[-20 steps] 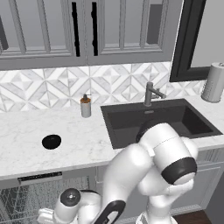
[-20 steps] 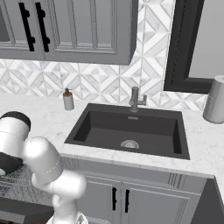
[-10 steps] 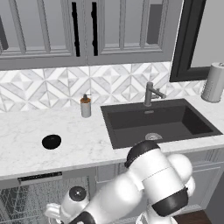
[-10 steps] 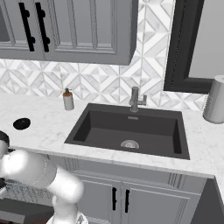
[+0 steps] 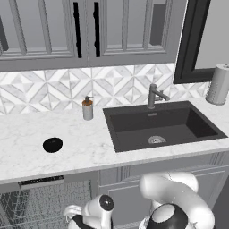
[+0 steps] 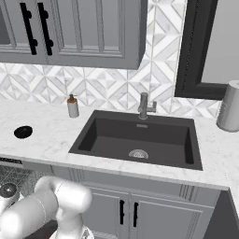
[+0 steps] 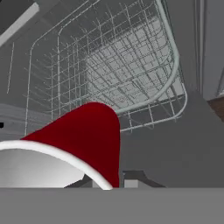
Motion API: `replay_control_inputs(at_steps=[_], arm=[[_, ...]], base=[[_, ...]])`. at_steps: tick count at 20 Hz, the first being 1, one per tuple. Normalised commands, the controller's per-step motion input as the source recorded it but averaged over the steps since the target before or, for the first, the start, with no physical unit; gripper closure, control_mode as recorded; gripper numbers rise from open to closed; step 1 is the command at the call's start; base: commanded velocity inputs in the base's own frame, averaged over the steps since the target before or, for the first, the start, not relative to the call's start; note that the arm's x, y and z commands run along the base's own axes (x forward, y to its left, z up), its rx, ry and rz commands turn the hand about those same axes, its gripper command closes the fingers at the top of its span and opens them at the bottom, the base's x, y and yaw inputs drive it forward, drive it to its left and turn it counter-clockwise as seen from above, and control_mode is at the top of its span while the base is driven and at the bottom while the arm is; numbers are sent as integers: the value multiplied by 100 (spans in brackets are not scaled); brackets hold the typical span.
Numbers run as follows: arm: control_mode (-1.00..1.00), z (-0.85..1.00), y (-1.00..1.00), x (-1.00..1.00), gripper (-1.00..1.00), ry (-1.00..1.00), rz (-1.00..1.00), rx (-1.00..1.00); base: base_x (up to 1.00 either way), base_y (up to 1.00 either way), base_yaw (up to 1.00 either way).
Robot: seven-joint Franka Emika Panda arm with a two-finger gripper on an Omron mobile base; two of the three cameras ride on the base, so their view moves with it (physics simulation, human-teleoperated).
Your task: Pick up the cup and bowl from the counter, place them in the dishwasher, and close the dishwasher door.
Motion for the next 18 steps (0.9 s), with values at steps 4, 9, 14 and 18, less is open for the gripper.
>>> replay_control_inputs(at_steps=[4,9,14,18], arm=[[-100,0,8,0,100,-32,0,0],[-100,0,23,0,100,-13,0,-1],[-100,0,13,12,100,0,0,0],[-100,-7,0,18,100,0,0,0]], base=[[0,0,0],[0,0,0],[0,0,0],[0,0,0]])
